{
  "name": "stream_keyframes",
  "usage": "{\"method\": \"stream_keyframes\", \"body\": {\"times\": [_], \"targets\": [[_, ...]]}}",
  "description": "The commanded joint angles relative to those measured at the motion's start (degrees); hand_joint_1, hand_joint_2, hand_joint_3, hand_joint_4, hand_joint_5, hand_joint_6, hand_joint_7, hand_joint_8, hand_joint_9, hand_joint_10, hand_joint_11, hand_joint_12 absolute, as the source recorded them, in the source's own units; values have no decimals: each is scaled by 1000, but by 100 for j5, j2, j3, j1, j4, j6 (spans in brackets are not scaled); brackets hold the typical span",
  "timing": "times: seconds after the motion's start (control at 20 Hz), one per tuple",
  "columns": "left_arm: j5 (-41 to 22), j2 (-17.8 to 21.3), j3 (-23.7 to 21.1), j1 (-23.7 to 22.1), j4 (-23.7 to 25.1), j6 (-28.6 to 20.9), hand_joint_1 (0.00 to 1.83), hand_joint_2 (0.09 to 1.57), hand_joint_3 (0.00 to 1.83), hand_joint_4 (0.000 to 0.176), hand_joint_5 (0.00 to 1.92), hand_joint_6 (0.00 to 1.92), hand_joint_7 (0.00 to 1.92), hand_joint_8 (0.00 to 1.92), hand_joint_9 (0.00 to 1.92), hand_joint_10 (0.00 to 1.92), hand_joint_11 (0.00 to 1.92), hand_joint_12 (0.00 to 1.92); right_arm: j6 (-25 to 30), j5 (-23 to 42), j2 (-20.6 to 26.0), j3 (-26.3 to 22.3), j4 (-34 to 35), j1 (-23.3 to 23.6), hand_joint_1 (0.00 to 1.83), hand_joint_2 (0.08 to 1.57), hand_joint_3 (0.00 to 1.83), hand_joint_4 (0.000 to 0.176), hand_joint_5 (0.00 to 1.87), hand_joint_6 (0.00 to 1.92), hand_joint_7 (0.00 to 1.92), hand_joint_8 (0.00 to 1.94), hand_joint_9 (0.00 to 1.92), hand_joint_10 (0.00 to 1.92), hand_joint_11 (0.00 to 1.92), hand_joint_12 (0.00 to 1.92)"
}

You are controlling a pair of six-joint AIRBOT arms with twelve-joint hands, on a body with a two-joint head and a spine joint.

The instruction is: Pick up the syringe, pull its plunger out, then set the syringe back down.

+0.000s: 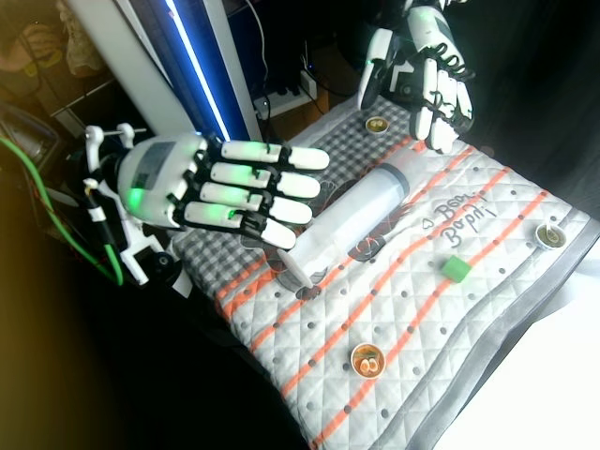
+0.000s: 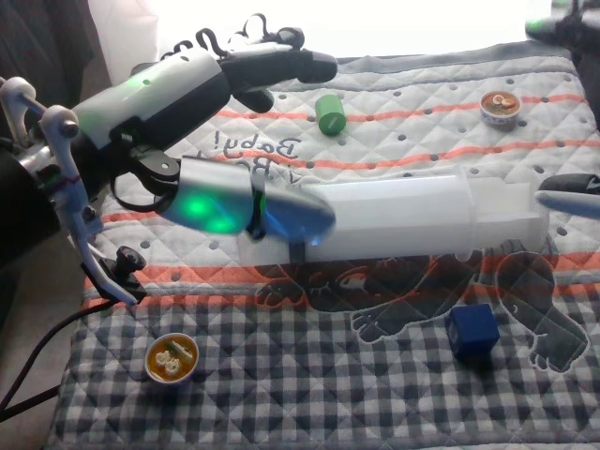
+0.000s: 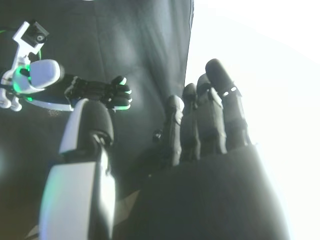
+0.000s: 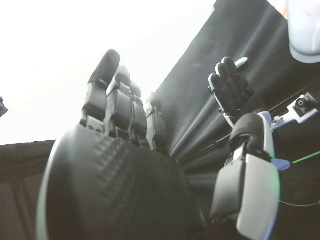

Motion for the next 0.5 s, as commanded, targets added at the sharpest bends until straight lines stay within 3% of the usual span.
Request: {"method": "stream_keyframes", "body": {"times": [0.0,0.15,0.25,0.3,0.45], "targets": [[733,-48,18,-26,65,-40,837,808,40,0,300,41,48,4,35,20,0,1215,23,699,0,7,-48,65,1052,904,19,0,511,89,422,31,208,326,0,931],[581,-133,83,-88,150,-40,856,824,14,0,419,36,48,2,39,20,0,1111,23,699,-12,11,-49,59,1035,914,9,0,527,60,437,17,237,319,0,1018],[170,-322,254,-334,280,-40,843,832,9,0,325,1,126,18,146,57,0,1201,23,699,-12,11,-47,52,1026,920,7,0,534,50,449,17,236,317,0,1007],[-116,-482,389,-500,280,14,862,816,0,0,328,3,171,27,249,108,0,1380,23,699,-15,14,-47,50,1038,920,6,0,534,44,458,17,237,316,0,972],[-635,-794,557,-726,280,587,823,763,0,0,245,0,106,1,126,48,0,1128,23,699,-33,27,-51,50,1035,911,0,0,571,46,493,25,283,360,0,1107]]}}
